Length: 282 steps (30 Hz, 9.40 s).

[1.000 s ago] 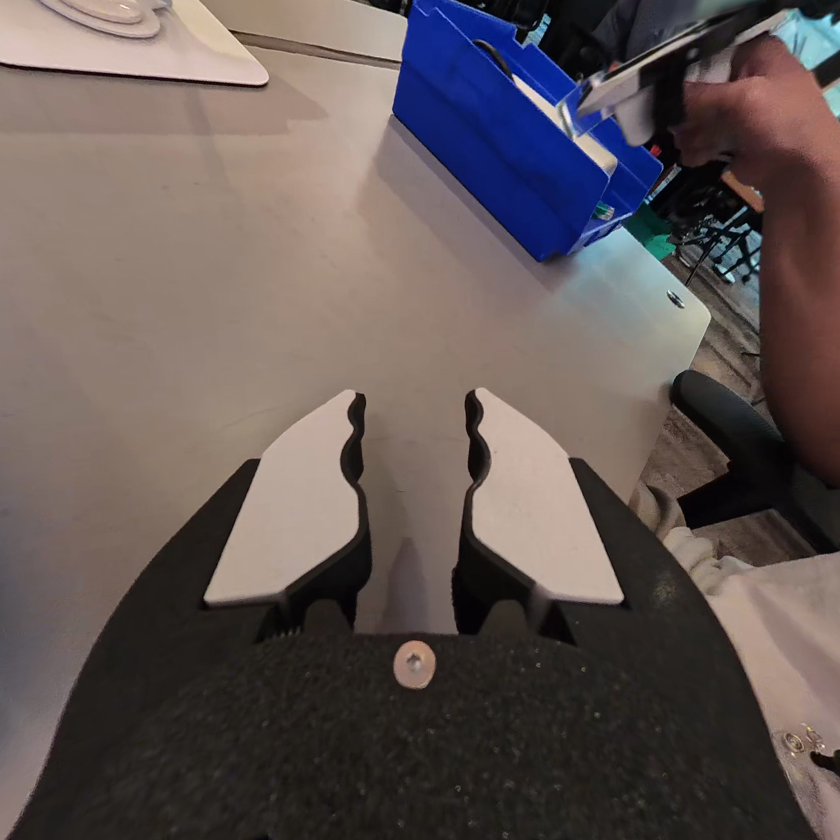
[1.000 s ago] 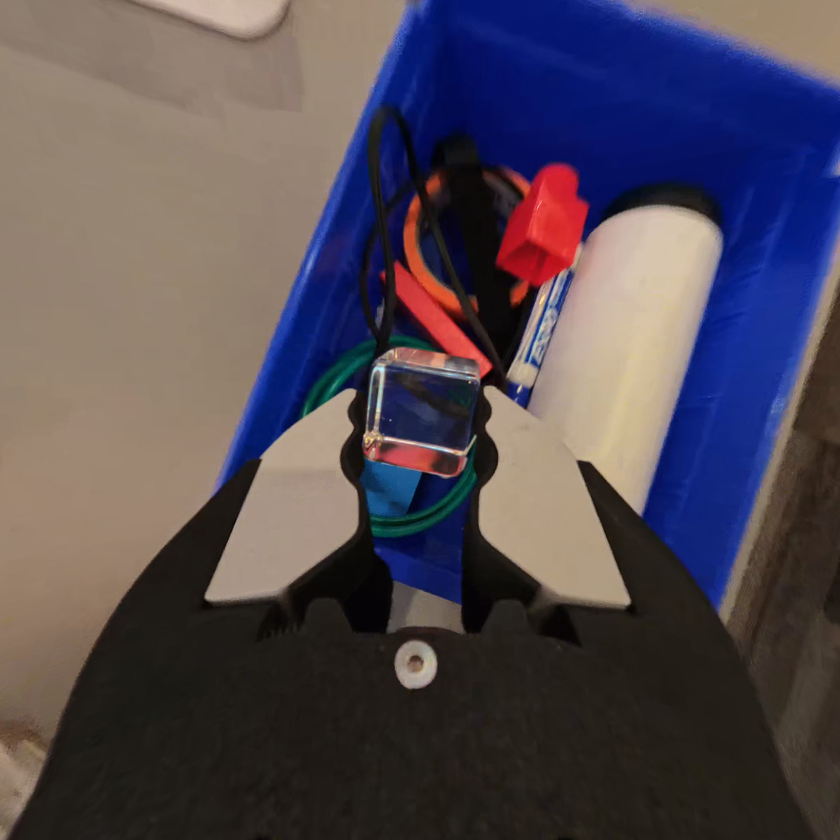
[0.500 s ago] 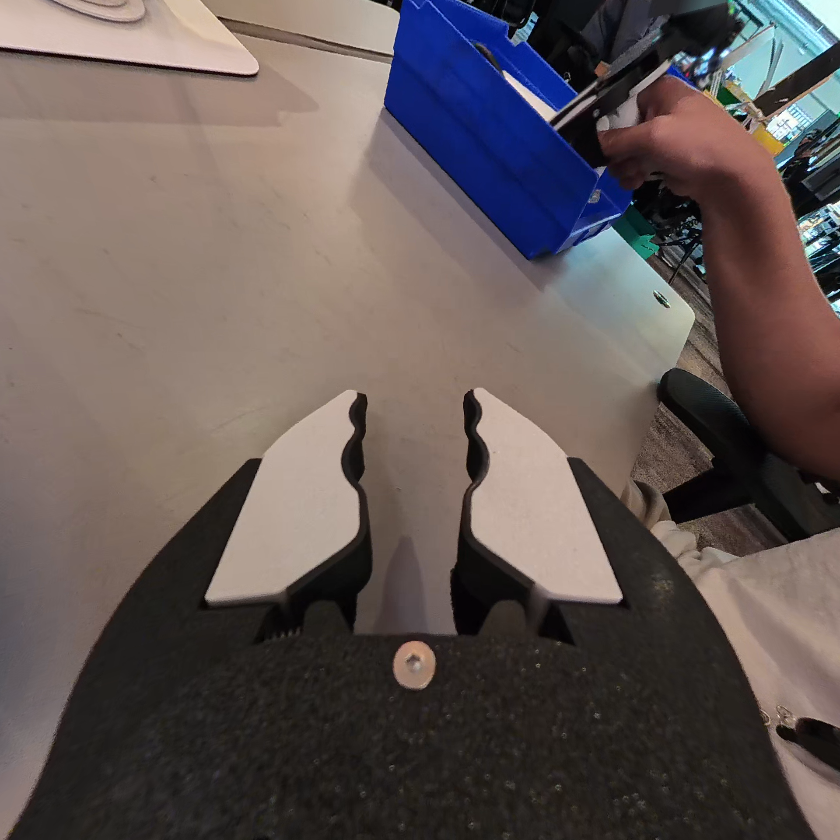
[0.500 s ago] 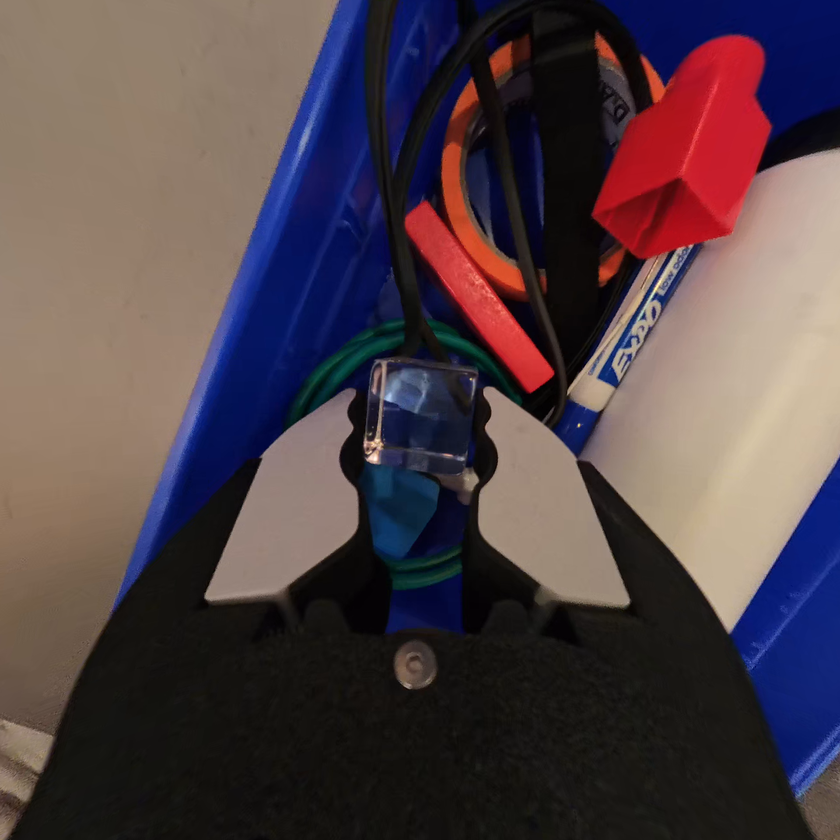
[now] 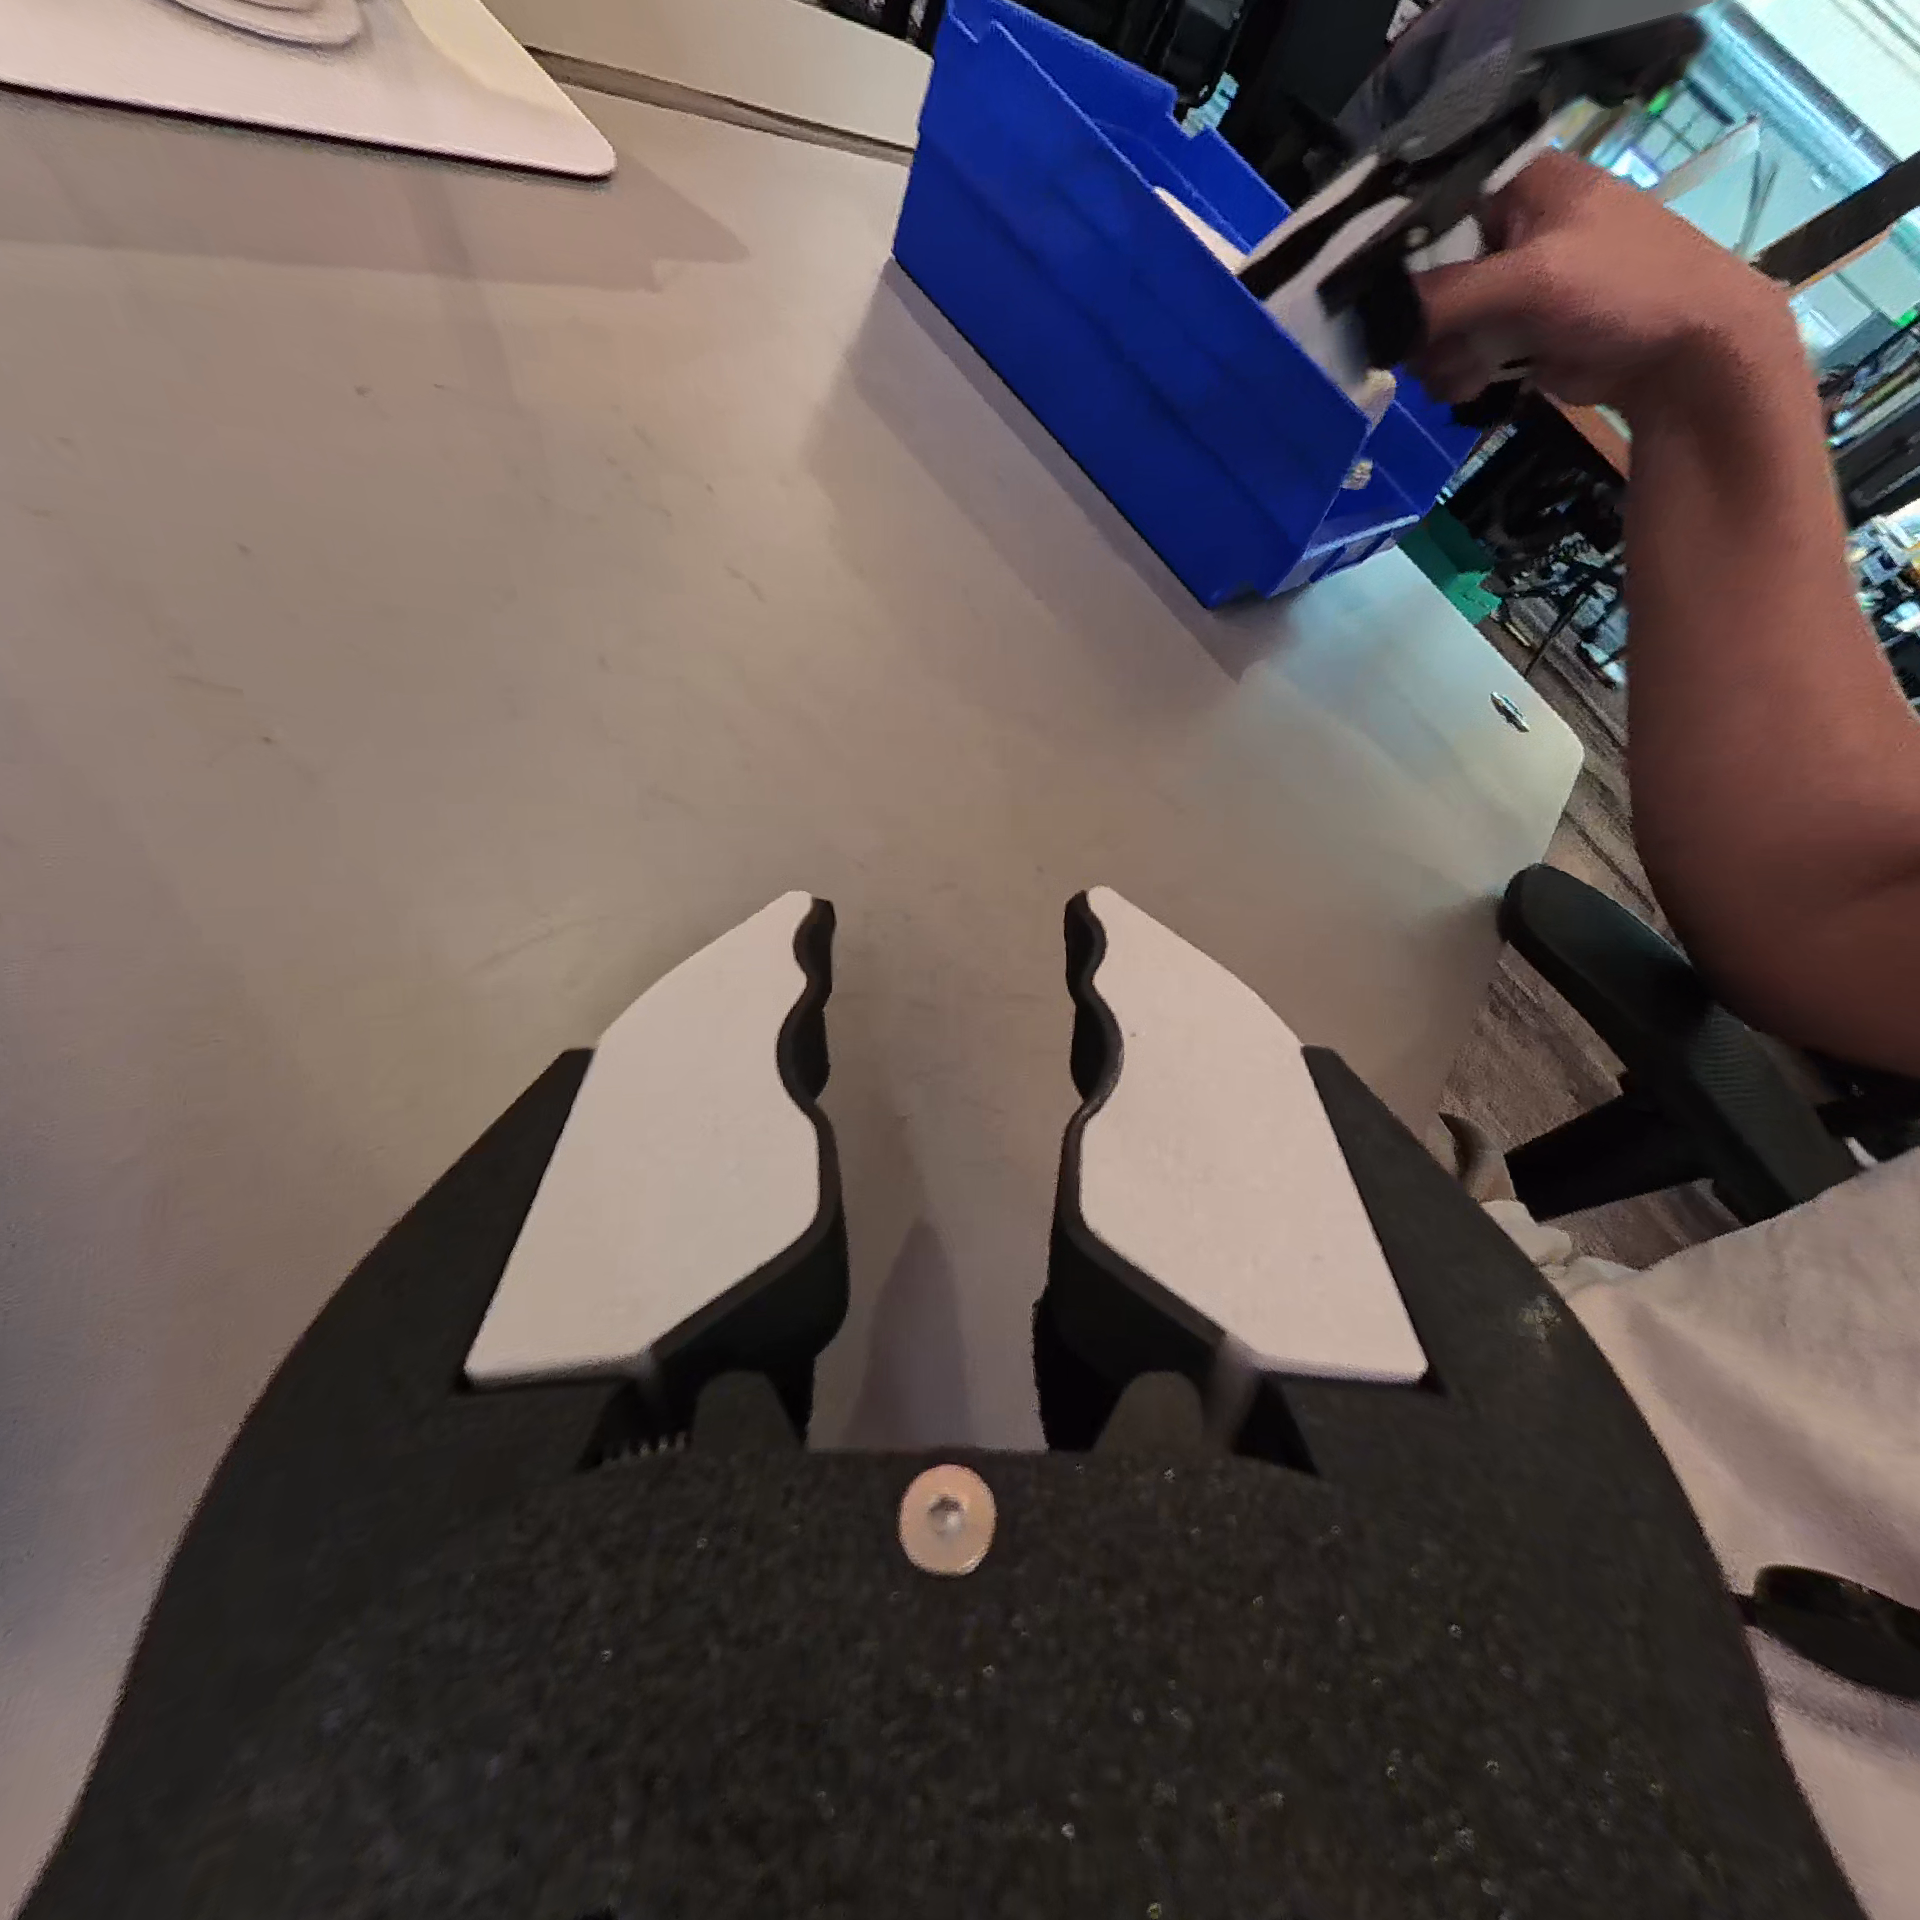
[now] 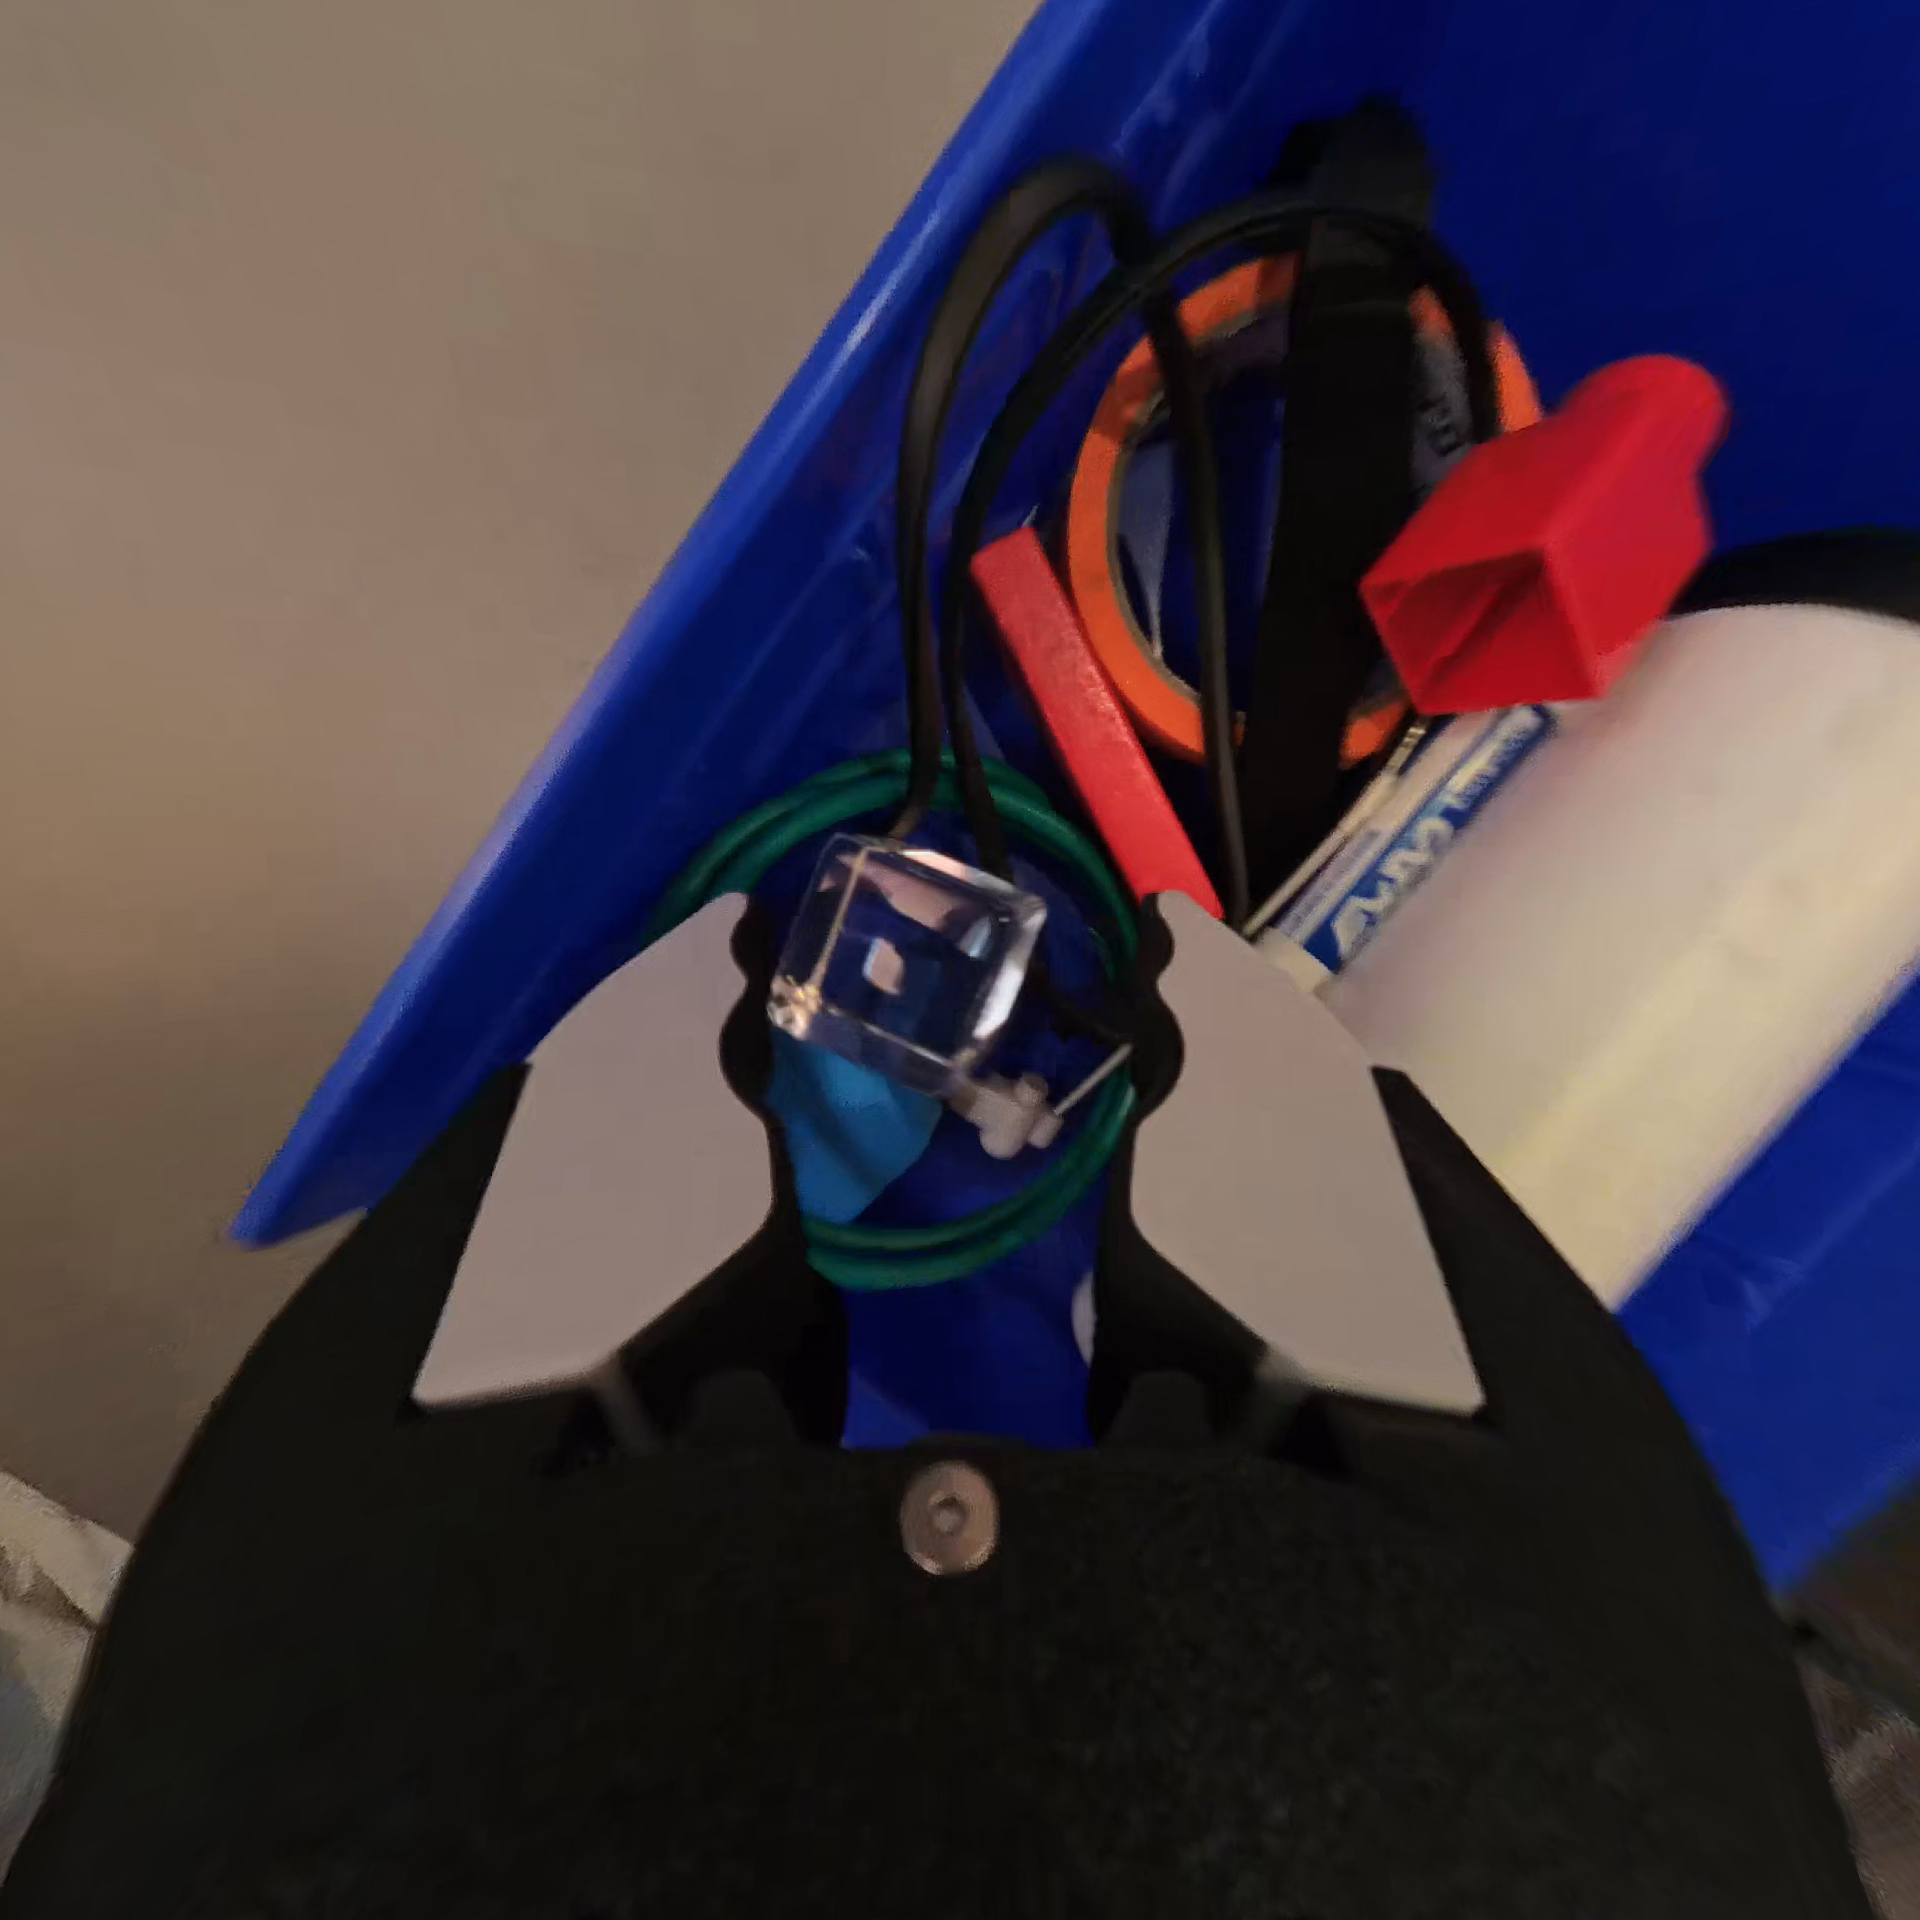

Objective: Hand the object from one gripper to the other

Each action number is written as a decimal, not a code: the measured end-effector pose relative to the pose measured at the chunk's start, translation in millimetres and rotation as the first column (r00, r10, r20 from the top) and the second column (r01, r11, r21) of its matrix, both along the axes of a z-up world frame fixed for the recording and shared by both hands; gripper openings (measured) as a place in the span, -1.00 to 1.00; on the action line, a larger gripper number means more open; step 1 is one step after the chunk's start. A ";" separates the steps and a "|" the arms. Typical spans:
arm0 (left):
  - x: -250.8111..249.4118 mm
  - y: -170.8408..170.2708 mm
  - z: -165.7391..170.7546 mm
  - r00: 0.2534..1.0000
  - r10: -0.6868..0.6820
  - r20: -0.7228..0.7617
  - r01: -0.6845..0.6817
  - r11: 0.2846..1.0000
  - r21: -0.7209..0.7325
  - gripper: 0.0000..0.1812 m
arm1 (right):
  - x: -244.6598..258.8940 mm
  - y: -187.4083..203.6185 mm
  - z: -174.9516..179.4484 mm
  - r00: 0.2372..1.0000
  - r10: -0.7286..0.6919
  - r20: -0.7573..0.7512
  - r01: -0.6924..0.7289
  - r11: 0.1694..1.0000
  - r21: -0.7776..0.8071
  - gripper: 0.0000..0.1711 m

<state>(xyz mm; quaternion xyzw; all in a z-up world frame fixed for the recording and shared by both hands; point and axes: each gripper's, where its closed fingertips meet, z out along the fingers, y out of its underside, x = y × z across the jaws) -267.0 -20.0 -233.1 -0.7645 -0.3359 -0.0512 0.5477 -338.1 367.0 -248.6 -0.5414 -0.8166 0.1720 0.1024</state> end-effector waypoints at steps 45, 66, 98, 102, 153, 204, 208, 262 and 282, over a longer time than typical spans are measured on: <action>-149.3 -230.7 -45.0 1.000 -0.023 0.013 0.024 0.591 -0.806 -0.96 | 99.5 -279.6 16.8 0.781 0.177 -0.600 -0.500 0.751 -0.430 -0.45; -164.1 -201.2 75.7 0.857 0.053 -0.513 -0.426 0.634 -0.646 -0.97 | 102.4 -276.9 29.0 0.796 0.096 -0.598 -0.473 0.716 -0.514 -0.51; 15.0 93.9 114.5 0.949 -0.183 -0.257 0.196 0.980 0.025 -0.97 | 92.3 -313.2 96.8 0.568 0.024 -0.823 -0.672 0.591 -0.447 -0.93; 13.8 84.2 109.8 0.951 -0.143 -0.276 0.168 0.983 0.070 -0.78 | 92.4 -304.5 94.2 0.654 0.003 -0.756 -0.657 0.498 -0.566 -0.93; 33.8 47.1 2.3 0.920 -0.263 -0.290 0.183 0.944 -0.275 -0.92 | 77.0 -323.8 21.4 0.209 0.693 -0.690 -0.363 0.710 0.603 -0.73; 12.6 20.3 76.7 0.977 -0.212 0.017 0.162 0.791 0.590 -0.86 | 105.8 -353.6 46.5 0.809 0.150 -0.568 -0.569 0.440 -0.694 -0.46; 22.7 30.5 80.2 0.968 -0.252 0.001 0.198 0.765 0.612 -0.86 | 126.1 -377.4 60.3 0.875 0.170 -0.454 -0.482 0.214 -0.849 -0.38; 29.7 41.4 -0.6 0.793 -0.354 -0.496 0.171 0.910 -0.377 -1.00 | 104.1 -313.9 23.7 0.823 0.327 -0.464 -0.567 0.436 -0.699 -0.65; 41.8 44.3 83.9 0.950 -0.312 -0.026 0.256 0.725 0.639 -1.00 | 126.0 -378.8 50.5 0.819 0.217 -0.531 -0.574 0.301 -0.761 -0.51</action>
